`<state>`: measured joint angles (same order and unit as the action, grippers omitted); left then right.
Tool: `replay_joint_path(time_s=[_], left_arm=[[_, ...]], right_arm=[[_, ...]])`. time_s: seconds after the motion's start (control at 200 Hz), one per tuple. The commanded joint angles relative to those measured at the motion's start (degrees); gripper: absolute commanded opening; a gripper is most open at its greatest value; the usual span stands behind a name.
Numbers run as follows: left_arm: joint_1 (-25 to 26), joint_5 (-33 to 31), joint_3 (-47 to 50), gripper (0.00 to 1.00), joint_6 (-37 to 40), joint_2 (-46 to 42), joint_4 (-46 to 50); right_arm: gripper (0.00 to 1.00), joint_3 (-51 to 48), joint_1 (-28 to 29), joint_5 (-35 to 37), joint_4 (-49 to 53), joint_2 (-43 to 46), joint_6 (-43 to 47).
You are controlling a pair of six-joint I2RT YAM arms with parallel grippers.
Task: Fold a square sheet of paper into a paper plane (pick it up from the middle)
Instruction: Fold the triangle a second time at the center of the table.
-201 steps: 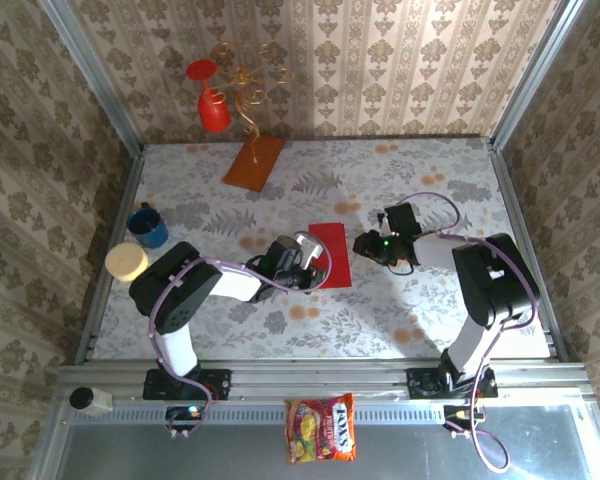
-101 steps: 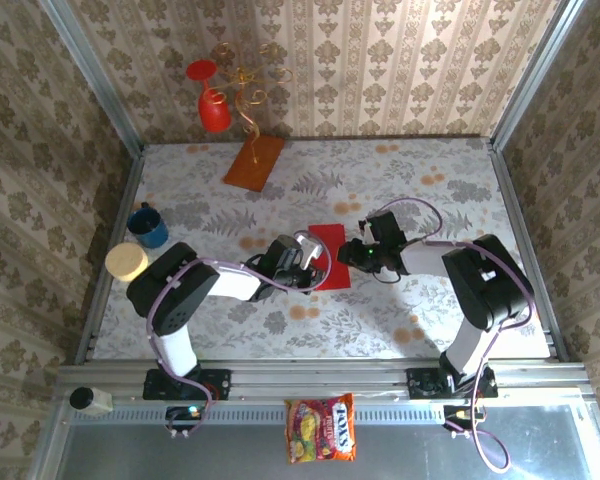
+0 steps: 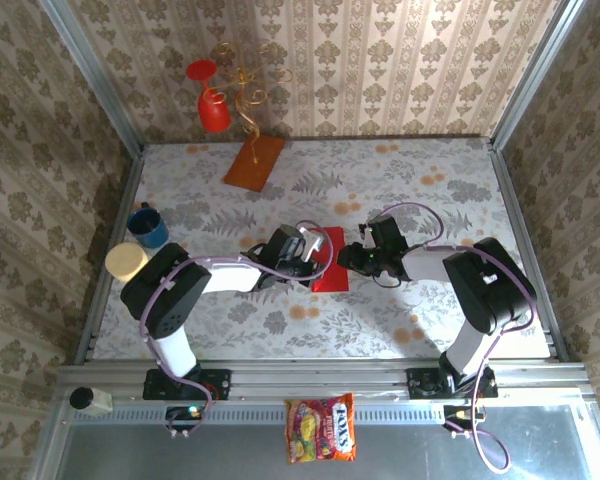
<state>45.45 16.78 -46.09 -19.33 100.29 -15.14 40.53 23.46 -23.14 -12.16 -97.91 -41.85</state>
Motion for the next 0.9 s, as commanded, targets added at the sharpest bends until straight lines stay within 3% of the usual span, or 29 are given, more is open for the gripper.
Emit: replay_joint_path(time_s=[0.0, 0.365, 0.895], left_arm=[[-1.1, 0.8, -1.3, 0.0, 1.8, 1.6, 2.3], [-3.2, 0.3, 1.7, 0.0, 1.1, 7.3, -1.5], [-4.0, 1.1, 4.2, 0.0, 0.5, 8.8, -4.3]], right_arm=[[0.33, -2.6, 1.6, -3.0, 7.6, -1.5, -1.3], [0.38, -3.4, 1.6, -0.3, 14.1, 5.2, 1.1], [0.37, -2.0, 4.0, -3.9, 2.9, -1.2, -5.0]])
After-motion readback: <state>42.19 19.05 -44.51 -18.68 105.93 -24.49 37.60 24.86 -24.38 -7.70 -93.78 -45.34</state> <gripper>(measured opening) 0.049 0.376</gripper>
